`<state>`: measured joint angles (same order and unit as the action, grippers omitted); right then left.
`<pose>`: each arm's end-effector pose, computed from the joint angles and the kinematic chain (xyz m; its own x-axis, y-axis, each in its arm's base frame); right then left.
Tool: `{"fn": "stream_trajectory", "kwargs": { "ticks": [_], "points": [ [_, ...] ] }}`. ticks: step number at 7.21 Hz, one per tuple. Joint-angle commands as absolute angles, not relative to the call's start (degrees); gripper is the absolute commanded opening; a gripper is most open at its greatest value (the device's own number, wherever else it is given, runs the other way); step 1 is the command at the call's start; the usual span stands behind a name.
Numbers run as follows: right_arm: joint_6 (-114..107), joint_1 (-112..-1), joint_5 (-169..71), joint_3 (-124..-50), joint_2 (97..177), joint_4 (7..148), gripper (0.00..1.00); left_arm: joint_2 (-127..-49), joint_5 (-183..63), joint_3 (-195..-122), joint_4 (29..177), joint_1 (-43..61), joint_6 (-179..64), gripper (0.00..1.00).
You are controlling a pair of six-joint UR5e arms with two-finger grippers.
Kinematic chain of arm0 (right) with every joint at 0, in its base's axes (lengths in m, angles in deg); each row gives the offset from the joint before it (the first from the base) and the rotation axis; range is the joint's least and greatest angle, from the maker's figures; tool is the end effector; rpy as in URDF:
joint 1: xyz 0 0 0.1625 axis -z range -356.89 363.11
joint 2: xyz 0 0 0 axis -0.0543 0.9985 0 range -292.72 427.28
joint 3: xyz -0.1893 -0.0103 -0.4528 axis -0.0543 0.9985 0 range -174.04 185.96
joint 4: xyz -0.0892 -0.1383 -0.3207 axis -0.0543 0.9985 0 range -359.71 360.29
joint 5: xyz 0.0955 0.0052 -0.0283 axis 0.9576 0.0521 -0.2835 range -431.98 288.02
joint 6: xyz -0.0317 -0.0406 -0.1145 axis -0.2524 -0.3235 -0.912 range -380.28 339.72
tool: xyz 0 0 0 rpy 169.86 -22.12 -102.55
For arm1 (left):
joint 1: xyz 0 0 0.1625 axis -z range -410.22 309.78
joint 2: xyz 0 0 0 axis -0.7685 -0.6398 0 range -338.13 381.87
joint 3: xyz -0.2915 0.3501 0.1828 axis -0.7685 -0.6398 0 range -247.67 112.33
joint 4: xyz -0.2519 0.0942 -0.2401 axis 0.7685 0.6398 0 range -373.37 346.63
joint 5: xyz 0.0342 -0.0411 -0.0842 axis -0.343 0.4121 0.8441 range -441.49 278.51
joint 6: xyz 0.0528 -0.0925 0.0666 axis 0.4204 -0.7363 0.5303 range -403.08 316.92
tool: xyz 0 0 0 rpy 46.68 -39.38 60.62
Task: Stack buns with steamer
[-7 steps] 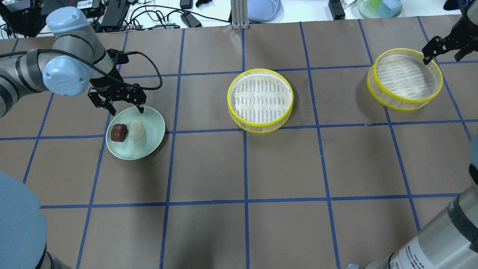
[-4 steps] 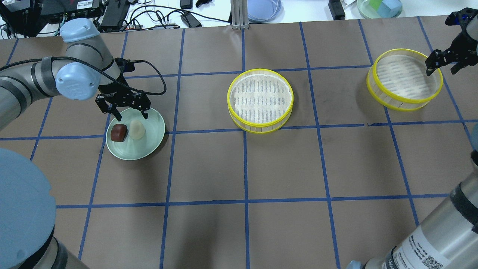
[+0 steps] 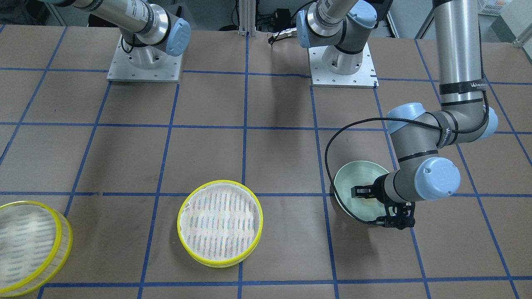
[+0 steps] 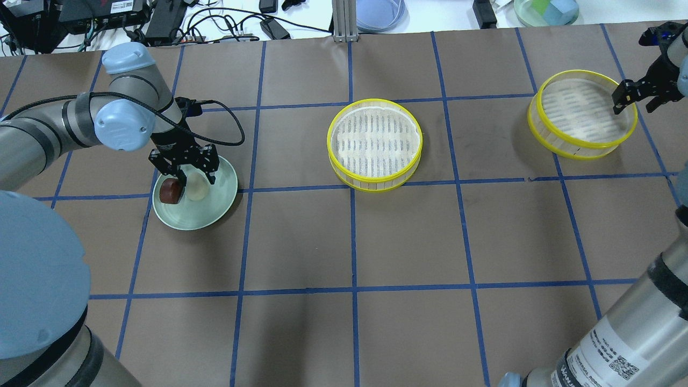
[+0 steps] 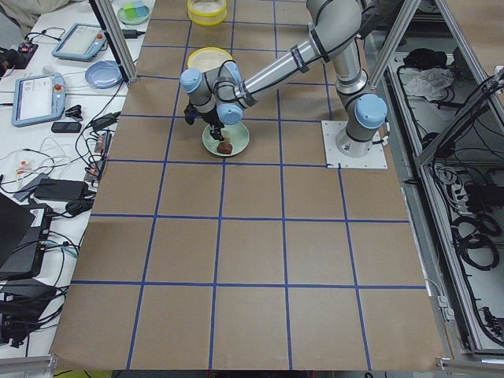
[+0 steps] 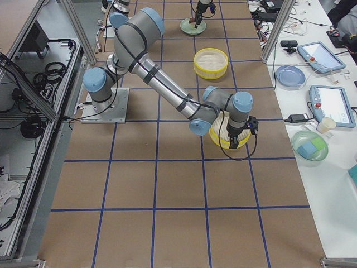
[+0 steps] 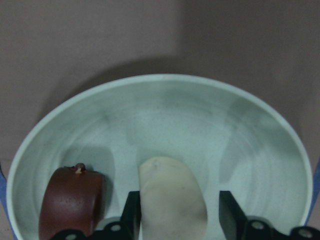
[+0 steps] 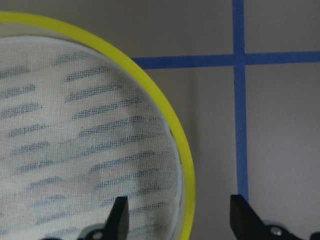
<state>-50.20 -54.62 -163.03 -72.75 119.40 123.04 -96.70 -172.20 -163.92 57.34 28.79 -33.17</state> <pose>-0.2702 -0.6733 0.2859 -0.9966 0.0448 0.0693 0.0389 0.9957 -0.0839 -0.0203 -0.5868 0.2546 -0.9992 -0.0217 0.0344 -0.0118 0.9639 0.2659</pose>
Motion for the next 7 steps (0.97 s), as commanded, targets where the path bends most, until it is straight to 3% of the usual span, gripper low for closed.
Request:
{"fn": "stream_trajectory", "kwargs": {
  "ticks": [1, 4, 6, 7],
  "points": [
    [-50.4, -54.5, -163.0, -72.7, 118.9, 123.2, 0.51, -96.6, -172.3, -163.6, 57.3, 28.8, -33.2, 0.00],
    [-50.3, -54.5, -163.0, -72.7, 118.5, 123.3, 0.39, -91.7, -170.6, -160.0, 57.4, 30.3, -41.6, 0.00],
    [-50.0, -54.5, -163.0, -72.7, 118.5, 123.3, 0.22, -89.5, -159.2, -155.4, 56.9, 32.9, -51.3, 0.00],
    [-49.6, -54.5, -162.9, -72.7, 118.6, 123.2, 0.06, -90.4, -154.5, -155.5, 50.8, 34.6, -57.5, 0.00]
  ]
}}
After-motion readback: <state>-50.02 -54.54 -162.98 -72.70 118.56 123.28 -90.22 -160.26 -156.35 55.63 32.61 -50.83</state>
